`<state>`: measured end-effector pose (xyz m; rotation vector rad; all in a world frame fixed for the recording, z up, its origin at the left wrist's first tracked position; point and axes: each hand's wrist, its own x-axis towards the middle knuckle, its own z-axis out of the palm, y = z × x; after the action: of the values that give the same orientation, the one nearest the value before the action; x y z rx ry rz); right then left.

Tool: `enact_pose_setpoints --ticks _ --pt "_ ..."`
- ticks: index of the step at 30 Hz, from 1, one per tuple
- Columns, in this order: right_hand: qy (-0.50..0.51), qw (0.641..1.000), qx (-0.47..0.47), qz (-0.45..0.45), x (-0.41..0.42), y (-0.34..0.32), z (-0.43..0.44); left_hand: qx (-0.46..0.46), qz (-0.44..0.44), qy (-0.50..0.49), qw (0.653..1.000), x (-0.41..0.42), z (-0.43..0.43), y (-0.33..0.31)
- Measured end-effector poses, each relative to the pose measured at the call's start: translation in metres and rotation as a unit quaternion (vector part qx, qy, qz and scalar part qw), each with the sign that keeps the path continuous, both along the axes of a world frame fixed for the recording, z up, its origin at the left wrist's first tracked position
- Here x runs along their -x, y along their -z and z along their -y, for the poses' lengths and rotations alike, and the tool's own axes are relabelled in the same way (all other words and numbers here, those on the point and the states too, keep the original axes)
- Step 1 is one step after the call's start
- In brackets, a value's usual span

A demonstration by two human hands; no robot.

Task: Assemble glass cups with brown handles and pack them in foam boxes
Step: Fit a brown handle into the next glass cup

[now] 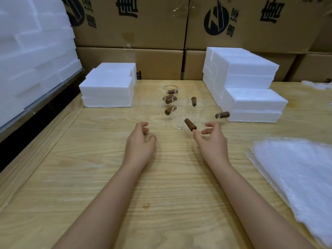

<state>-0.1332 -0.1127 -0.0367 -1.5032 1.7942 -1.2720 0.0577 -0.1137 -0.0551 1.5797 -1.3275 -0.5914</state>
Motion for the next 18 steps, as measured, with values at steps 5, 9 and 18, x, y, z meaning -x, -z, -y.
enact_pose_setpoints --ticks 5,9,18 --pt "-0.027 0.999 -0.019 -0.001 -0.001 -0.002 0.016 -0.009 -0.007 0.000 1.000 0.000 0.002 0.000" --pt "-0.015 1.000 -0.010 -0.003 -0.009 -0.004 0.026 -0.012 -0.006 -0.001 1.000 0.000 0.002 -0.001" --pt "0.007 0.988 -0.006 0.154 0.006 -0.002 0.008 -0.006 -0.096 0.018 0.995 -0.002 -0.005 -0.009"
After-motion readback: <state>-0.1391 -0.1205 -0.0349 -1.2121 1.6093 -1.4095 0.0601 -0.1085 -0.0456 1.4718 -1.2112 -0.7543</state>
